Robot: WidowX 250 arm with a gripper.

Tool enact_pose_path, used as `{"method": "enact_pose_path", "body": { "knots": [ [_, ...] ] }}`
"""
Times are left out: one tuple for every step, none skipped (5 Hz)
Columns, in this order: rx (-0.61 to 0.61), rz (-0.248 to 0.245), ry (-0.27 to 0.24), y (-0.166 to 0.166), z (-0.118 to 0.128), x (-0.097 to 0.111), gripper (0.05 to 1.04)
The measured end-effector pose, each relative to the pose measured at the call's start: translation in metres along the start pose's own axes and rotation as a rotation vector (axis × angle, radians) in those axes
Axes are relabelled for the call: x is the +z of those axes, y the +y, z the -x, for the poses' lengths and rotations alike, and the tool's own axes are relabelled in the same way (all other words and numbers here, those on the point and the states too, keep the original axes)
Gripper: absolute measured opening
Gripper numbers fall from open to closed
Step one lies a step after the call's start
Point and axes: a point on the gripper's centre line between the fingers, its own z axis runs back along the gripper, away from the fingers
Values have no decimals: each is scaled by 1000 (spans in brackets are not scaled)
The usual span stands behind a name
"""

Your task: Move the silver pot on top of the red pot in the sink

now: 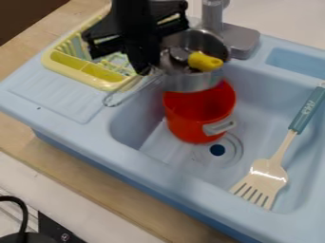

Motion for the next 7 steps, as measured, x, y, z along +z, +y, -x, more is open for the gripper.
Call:
{"method": "enact_pose_path", "body": {
  "knots": [
    [-29, 14, 13, -1, 5, -4, 58],
    [-53, 51, 25, 1, 11, -8, 58],
    [-83, 94, -10, -5, 12, -13, 58],
    [-94, 121, -77, -10, 9, -17, 58],
    [-105, 130, -93, -14, 6, -22, 58],
    [-110, 116, -67, -11, 5, -29, 58],
    [-117, 105, -60, -8, 5, -30, 58]
  ]
}}
